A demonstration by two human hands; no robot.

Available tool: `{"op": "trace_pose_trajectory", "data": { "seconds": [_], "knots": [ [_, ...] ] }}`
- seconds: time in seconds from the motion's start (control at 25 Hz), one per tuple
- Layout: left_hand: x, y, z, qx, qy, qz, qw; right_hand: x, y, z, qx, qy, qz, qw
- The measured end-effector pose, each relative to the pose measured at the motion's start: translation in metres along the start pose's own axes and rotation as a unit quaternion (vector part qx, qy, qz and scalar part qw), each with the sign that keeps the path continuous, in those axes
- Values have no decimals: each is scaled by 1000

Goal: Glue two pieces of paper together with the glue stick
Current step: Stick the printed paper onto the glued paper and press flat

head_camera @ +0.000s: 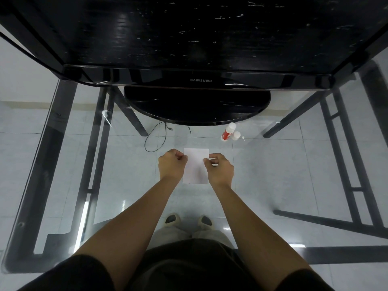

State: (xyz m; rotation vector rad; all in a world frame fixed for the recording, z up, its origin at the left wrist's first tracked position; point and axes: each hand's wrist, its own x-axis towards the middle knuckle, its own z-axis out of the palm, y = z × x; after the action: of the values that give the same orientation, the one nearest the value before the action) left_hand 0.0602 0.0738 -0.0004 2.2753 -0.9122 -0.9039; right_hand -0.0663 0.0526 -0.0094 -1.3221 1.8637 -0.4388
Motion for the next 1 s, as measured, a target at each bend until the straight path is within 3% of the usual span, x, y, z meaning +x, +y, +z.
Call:
{"op": "trace_pose_trajectory", "data": {
  "seconds": [0.68,1.0],
  "knots": [
    [-1,0,3,3,2,-5,1000,1,0,3,-15,-2,-8,1000],
    [-4,-2,5,28,8,10,1000,1,5,2,-50,-14,-60,997]
  ]
}}
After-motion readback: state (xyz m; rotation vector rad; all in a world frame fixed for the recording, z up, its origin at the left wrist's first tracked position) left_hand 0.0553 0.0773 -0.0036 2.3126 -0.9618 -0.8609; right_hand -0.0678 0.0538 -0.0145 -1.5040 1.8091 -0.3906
